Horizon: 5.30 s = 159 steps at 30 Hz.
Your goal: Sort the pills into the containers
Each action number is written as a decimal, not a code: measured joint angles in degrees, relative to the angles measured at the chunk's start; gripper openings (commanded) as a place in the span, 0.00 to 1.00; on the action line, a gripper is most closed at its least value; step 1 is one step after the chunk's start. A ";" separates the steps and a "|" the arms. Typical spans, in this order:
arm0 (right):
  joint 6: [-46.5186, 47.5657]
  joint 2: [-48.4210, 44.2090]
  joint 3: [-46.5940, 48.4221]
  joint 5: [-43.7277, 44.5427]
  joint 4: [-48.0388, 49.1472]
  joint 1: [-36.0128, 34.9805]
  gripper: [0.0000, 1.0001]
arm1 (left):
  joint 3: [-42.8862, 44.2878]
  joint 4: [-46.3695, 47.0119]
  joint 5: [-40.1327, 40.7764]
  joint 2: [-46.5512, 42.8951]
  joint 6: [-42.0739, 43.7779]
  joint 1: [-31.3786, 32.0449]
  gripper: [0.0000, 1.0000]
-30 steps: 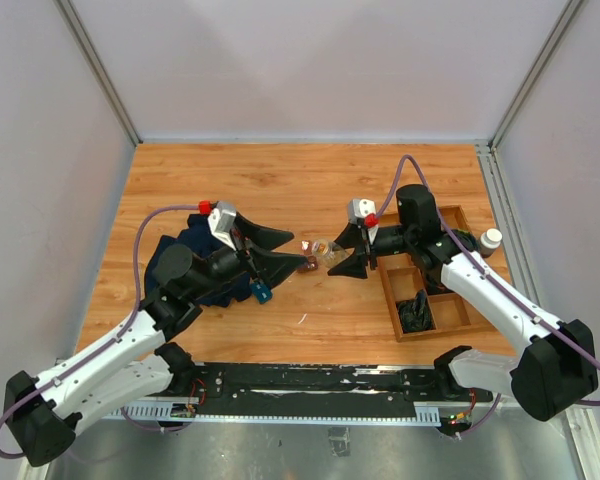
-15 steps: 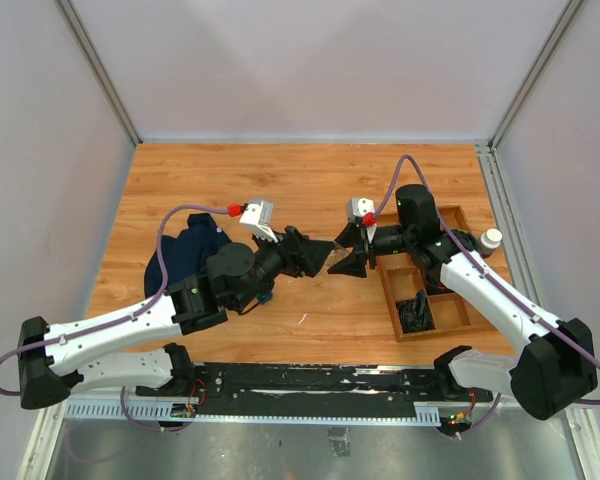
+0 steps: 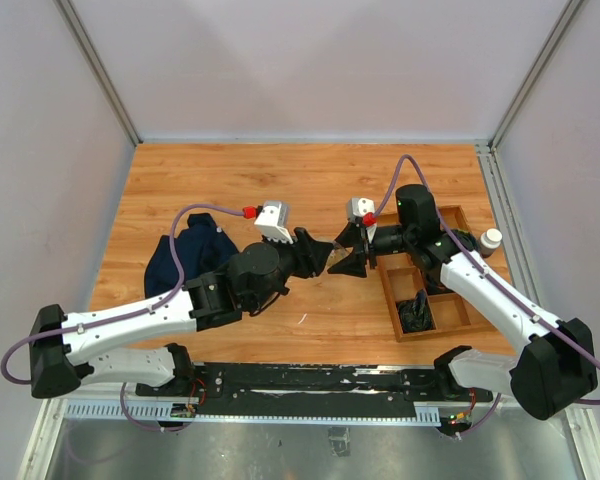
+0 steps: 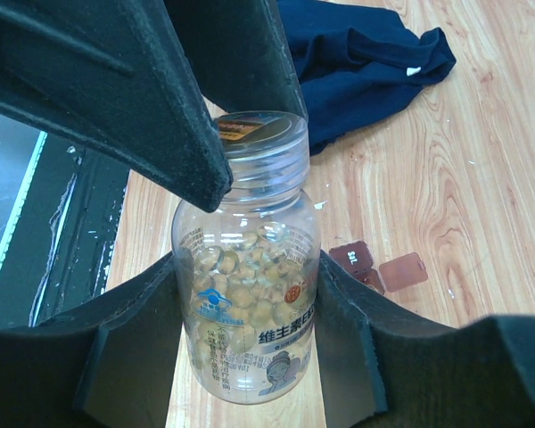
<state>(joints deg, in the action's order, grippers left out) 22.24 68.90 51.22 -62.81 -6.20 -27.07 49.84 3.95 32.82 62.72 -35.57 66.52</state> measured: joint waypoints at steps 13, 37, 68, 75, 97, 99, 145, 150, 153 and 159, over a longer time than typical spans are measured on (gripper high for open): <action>0.04 -0.02 0.00 -0.33 -0.13 0.04 0.01 | -2.29 3.74 -9.86 -1.18 6.36 -3.13 0.20; -0.90 -0.87 -0.11 -4.20 -1.51 0.07 0.01 | -7.15 18.34 -59.06 -0.13 29.62 -19.63 0.28; -1.20 -1.66 -0.11 -4.11 1.66 0.07 0.02 | -17.75 19.43 -52.06 -17.49 7.98 -20.44 0.77; -1.29 -1.07 -0.09 -1.18 1.62 0.07 0.02 | -14.36 15.10 -30.91 -15.41 2.80 -11.67 0.78; -1.29 -0.63 0.02 1.38 1.40 0.07 0.02 | 4.72 -1.79 2.27 1.81 3.87 1.62 0.56; -1.29 -0.63 0.04 1.38 1.40 0.07 0.02 | 5.14 -2.08 2.47 2.19 4.22 1.62 0.52; -1.49 -1.07 0.04 -0.79 0.15 0.07 0.01 | -1.97 6.40 -62.40 -1.31 32.41 -25.18 0.93; -11.87 -0.76 -0.13 -4.17 7.85 0.13 0.01 | -6.95 7.56 -54.05 -10.45 26.14 -25.57 0.95; -21.51 -0.04 -0.66 -7.34 15.98 1.16 0.01 | -8.44 7.91 -50.49 -15.72 22.12 -25.57 0.93; -38.38 1.86 -1.07 -10.16 27.21 2.01 0.01 | -11.04 10.23 -47.19 -22.53 10.51 -25.59 0.88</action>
<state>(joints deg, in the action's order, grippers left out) -16.14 70.76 50.15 -72.97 21.02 -25.06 38.81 14.17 -14.37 40.18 -25.06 40.93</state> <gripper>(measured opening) 0.534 0.891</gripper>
